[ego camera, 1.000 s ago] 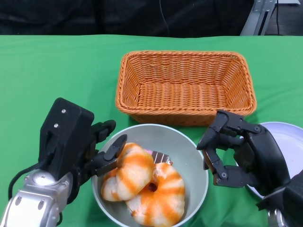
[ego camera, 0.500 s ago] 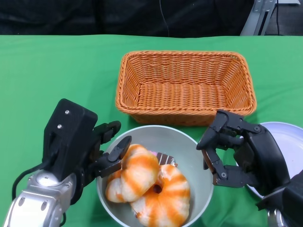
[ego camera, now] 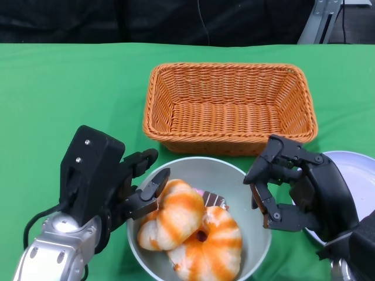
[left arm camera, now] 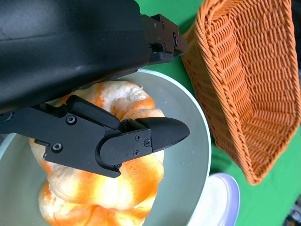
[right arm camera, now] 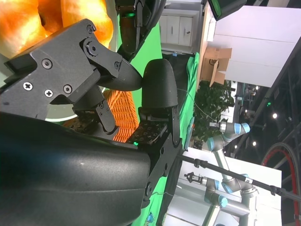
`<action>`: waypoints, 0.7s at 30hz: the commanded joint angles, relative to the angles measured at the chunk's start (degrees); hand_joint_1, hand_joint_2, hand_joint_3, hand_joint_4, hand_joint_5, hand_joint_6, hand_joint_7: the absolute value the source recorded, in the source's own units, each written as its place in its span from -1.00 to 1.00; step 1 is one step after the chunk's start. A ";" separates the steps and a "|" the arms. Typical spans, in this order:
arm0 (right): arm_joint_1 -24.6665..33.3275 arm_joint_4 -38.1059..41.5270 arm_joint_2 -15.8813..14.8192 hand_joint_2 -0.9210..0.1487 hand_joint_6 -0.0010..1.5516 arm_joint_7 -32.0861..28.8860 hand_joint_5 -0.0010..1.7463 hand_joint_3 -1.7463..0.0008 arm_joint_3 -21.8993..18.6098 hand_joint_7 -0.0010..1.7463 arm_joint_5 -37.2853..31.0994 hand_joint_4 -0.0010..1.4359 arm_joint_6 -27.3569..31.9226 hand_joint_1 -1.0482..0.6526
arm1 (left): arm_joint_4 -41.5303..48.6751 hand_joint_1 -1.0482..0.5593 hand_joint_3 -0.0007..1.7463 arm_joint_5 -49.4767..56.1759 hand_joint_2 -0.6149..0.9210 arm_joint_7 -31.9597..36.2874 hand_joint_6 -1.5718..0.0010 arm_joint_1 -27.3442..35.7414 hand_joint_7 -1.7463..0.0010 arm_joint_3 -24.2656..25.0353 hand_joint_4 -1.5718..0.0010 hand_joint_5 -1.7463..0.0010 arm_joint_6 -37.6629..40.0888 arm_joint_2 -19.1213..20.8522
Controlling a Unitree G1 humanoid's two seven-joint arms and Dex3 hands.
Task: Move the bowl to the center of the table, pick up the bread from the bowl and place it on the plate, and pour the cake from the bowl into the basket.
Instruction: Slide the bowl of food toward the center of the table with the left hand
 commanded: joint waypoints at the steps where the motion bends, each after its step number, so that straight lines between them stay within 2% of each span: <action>1: 0.14 -0.34 -0.38 -0.25 -0.04 -0.31 0.99 -0.30 -0.34 0.53 -0.08 0.08 -0.60 -0.01 | 0.93 -0.47 -0.19 -1.32 1.00 -1.52 0.95 -0.14 0.99 0.25 0.86 0.99 -1.67 -0.24; 10: 0.27 -0.36 -0.44 -0.25 -0.03 -0.08 0.99 -0.31 -0.38 0.53 0.32 0.09 -0.40 0.00 | 1.98 -0.47 -0.21 -2.65 1.00 -3.17 0.95 -0.20 0.99 0.08 0.90 1.00 -3.34 -1.02; 21: 0.41 -0.34 -0.69 -0.31 -0.05 0.27 1.00 -0.23 -0.37 0.54 0.62 0.07 -0.23 -0.01 | 2.56 -0.46 -0.23 -3.93 1.00 -4.25 0.90 0.06 0.98 0.05 0.80 0.95 -5.48 -1.20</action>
